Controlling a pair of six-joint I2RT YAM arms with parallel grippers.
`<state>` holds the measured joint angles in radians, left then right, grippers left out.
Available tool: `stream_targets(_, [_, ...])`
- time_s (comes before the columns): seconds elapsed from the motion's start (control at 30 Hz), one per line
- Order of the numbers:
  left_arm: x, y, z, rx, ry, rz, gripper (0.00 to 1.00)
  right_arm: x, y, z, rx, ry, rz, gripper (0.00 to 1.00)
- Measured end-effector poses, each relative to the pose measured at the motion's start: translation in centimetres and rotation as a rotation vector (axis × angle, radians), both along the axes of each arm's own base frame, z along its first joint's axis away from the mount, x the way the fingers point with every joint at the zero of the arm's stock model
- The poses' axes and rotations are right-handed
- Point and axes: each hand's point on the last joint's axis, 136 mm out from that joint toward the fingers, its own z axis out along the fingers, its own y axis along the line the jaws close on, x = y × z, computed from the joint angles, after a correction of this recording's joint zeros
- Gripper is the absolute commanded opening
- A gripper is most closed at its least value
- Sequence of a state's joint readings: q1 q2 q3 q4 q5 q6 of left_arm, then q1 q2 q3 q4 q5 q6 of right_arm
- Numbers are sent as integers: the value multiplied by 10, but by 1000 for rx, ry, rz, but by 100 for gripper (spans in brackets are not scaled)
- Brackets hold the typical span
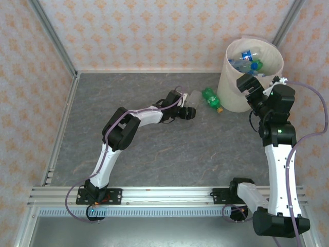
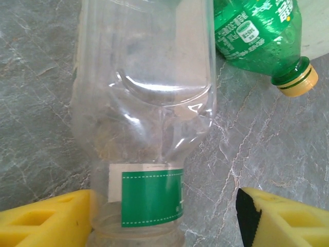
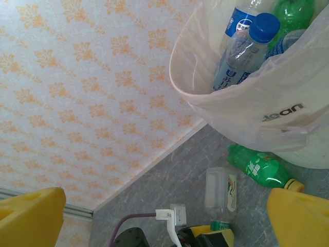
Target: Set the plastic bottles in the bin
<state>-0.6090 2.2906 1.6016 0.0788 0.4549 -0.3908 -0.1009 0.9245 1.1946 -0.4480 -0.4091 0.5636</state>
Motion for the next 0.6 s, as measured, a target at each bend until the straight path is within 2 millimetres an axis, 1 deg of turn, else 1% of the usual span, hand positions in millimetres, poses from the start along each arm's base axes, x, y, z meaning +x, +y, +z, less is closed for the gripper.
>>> stream_targets(0.13, [0,5,-5,30,4,15,61,-2,0,-1,0,-2,0,100])
stream_targets(0.2, [1,7,-6,42,2,21,59,-2,0,-1,0,-1,0,100])
stream_targets(0.43, [0,8,-10,83,-13,27,59,-2,1,-1,2,-1,3,100])
stream_targets(0.6, [-2,7,-13,143,-39,30,50,-2,1,-1,2,-1,3,100])
